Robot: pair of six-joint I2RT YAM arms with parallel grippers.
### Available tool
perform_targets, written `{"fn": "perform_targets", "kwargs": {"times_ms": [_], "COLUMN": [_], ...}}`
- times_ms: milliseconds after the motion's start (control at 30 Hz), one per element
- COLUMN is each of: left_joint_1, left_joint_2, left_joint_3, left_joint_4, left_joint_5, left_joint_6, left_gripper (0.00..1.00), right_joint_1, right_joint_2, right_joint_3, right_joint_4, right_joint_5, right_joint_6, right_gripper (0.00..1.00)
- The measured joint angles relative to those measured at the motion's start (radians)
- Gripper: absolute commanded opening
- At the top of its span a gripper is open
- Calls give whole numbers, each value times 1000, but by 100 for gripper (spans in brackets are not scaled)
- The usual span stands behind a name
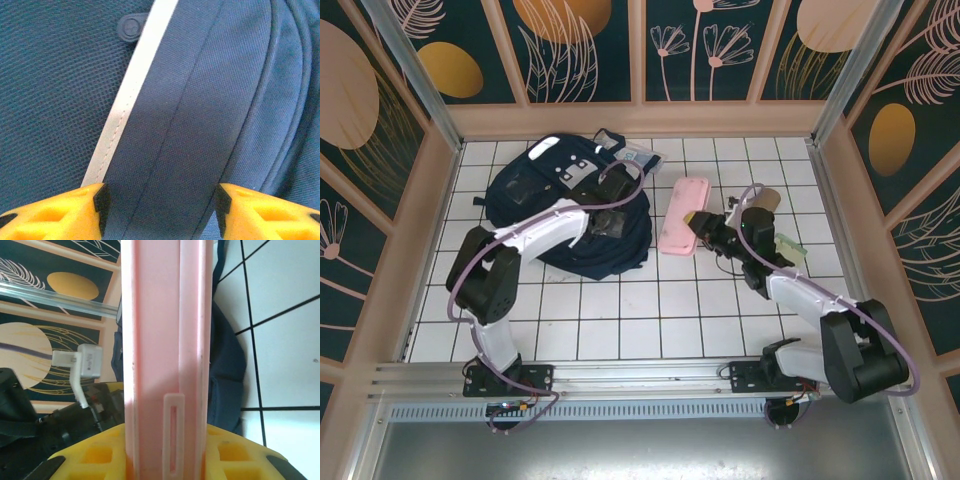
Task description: Pack the student bag
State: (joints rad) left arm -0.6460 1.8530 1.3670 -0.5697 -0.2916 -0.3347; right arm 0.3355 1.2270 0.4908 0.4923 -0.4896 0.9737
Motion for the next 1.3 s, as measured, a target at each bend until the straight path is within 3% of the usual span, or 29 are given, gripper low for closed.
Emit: {"fn": "perform_targets", "kwargs": {"times_ms": [233, 500, 900, 967, 1067, 1167, 1200, 1300], "left_joint_1": [-29, -52, -51, -51, -54, -59, -62, -63], "left_joint_2": [58, 99, 97, 96, 95, 97, 97, 95], "left_joint_3": [17, 19, 6, 4, 1, -2, -5, -21], "left_joint_4": [2, 9, 16, 18, 20, 20, 20, 20], "left_joint_5": [-90, -194, -185, -180, -188, -200, -212, -258], "left_joint_6": [82, 126, 138, 138, 148, 158, 160, 171], "left_gripper": [60, 68, 68, 63, 43, 5, 0, 0], "right_joint_1": [-1, -1, -1, -1, -1, -1, -1, 2], "right_joint_2": [-3, -2, 18, 19, 19, 19, 20, 23], "right_joint_3": [-18, -18, -18, -18, -18, -18, -18, -18], "right_joint_4": [-21, -21, -19, -19, -19, -18, -18, -18], "right_joint_5": [-1, -2, -9, -9, -9, -9, -10, -12], "right_joint_6": [0, 0, 1, 1, 1, 1, 1, 1], "right_gripper": [20, 20, 20, 20, 21, 20, 20, 20]}}
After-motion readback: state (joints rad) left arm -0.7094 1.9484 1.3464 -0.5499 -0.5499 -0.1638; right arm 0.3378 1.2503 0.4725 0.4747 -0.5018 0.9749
